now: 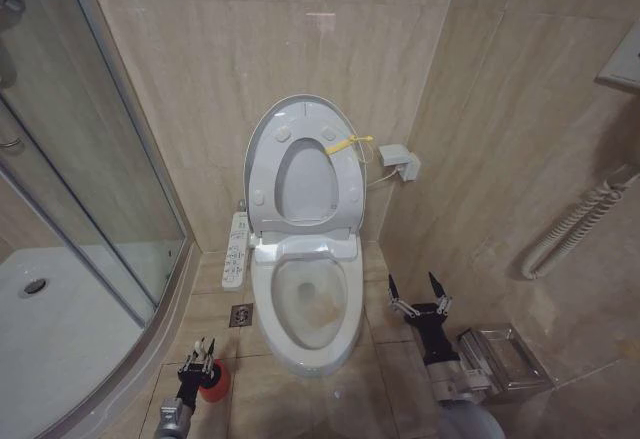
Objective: Open the toilet lid, clean the toilet bowl with a toilet brush, close the toilet lid, and flush.
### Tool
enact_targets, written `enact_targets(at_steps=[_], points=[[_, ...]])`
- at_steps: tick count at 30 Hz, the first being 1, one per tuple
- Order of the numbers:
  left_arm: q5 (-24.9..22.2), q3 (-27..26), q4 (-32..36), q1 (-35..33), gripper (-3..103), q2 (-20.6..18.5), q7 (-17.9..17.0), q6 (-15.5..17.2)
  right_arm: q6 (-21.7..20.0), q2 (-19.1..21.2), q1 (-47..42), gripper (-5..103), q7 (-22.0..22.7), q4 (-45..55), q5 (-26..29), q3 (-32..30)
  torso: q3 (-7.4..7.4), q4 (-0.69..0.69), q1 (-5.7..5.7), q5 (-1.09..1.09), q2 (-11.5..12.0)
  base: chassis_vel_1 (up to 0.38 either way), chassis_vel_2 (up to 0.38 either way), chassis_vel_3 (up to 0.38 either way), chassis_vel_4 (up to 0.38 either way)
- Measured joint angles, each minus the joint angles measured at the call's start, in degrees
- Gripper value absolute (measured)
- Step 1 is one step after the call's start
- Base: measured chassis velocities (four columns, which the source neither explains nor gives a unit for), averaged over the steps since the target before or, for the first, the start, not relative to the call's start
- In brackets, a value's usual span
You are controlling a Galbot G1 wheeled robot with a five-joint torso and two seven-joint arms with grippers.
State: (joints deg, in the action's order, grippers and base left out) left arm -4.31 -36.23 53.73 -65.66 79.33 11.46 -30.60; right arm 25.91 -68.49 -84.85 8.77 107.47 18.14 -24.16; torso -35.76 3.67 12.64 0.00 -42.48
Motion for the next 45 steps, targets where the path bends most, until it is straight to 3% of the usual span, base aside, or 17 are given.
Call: enact_targets(at_steps=[2,3,12,21,24,33,37,43,45], points=[[0.0,-0.04,0.73,-0.61,36,0.15,-0.05,0.06,0.0,0.19,0.04,100,-0.01,-0.06,0.15,-0.1,0.0,0.0,0.0,0.01,0.0,0.0,0.0,0.0,0.0],[-0.03,-0.03,1.34,-0.99,18,0.22,-0.12,0.14,0.0,0.27,0.04,100,-0.01,-0.08,0.18,-0.11,0.0,0.0,0.0,-0.03,0.0,0.0,0.0,0.0,0.0],[-1.52,-0.48,9.98,-5.88,18,-0.2,-1.77,0.17,0.01,0.13,0.08,100,-0.13,-0.09,0.27,-0.01,0.0,0.0,0.0,0.0,0.0,0.0,0.0,0.0,0.0],[-2.12,-0.32,24.15,-13.04,18,-1.69,-6.2,1.54,0.32,-1.4,-0.95,100,-0.37,0.82,-0.34,-0.4,0.0,0.0,0.0,-0.01,0.0,0.0,0.0,0.0,0.0],[-4.28,0.05,33.48,-16.56,18,-1.81,-8.19,3.71,0.68,-1.83,-1.37,100,-0.65,1.0,-1.14,-0.15,0.01,0.01,0.0,0.0,-0.01,0.0,0.0,0.0,0.0],[-6.2,0.39,49.53,-22.88,18,-1.77,-11.76,7.3,2.54,-2.54,-2.99,100,-1.16,0.31,-3.06,0.98,0.01,0.01,0.0,0.0,-0.01,0.0,0.0,0.0,0.0],[-6.22,0.37,60.31,-27.31,18,-1.58,-16.3,11.99,2.69,-2.88,-2.79,100,-1.36,-0.38,-3.5,1.32,0.01,-0.01,0.0,0.01,-0.01,0.0,0.0,0.0,0.0],[-7.09,0.58,67.29,-29.95,18,-1.87,-21.27,16.85,2.55,-2.93,-2.27,100,-1.45,-1.1,-3.65,1.39,0.01,-0.01,0.0,0.0,-0.01,0.0,0.0,0.0,0.0],[-9.05,1.21,72.1,-30.95,18,-2.14,-23.45,20.39,2.46,-2.96,-2.18,100,-1.49,-1.4,-3.68,1.38,0.0,0.0,0.0,-0.01,-0.01,0.0,0.0,0.0,0.0]])
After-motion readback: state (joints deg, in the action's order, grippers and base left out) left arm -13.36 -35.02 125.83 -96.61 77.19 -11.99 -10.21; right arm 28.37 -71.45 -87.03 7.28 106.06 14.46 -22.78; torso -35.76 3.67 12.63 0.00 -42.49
